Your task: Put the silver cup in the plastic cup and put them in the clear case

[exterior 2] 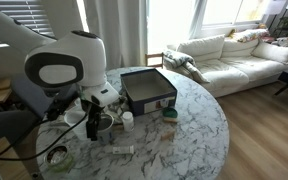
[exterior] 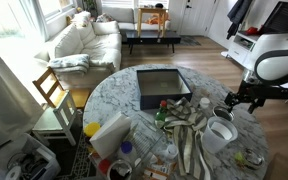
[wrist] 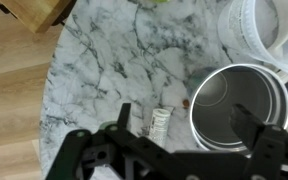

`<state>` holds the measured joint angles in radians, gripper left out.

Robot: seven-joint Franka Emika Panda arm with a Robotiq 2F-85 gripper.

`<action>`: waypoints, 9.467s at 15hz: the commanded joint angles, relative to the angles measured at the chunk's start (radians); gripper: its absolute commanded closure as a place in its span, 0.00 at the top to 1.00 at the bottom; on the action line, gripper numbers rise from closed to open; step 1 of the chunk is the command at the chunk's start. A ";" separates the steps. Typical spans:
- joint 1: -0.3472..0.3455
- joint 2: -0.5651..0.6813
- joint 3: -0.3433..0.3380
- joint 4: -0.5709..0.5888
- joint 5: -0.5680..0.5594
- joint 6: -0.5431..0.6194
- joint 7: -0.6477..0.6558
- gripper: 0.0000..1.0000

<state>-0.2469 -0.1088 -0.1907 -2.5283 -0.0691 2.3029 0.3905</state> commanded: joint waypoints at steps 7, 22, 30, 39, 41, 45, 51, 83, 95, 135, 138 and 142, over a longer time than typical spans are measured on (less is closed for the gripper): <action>-0.003 0.038 -0.010 0.007 0.037 0.048 -0.004 1.00; -0.005 0.173 -0.049 0.043 0.234 0.229 -0.056 0.39; -0.005 0.148 -0.055 0.063 0.284 0.208 -0.095 0.01; -0.005 0.014 -0.057 0.101 0.251 0.108 -0.246 0.01; -0.002 -0.032 -0.058 0.116 0.253 0.050 -0.308 0.01; 0.010 -0.127 -0.067 0.139 0.273 -0.069 -0.454 0.01; 0.070 -0.263 -0.093 0.112 0.406 -0.236 -0.718 0.01; 0.104 -0.263 -0.058 -0.154 0.342 0.038 -0.750 1.00; 0.117 -0.117 -0.069 -0.230 0.376 0.229 -0.759 0.89; 0.316 -0.196 0.119 0.183 0.556 -0.293 -0.693 0.07; 0.318 -0.169 0.121 0.201 0.569 -0.293 -0.693 0.07; 0.330 -0.153 0.125 0.215 0.606 -0.283 -0.699 0.02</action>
<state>0.0799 -0.2753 -0.0775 -2.3284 0.4996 2.0130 -0.3016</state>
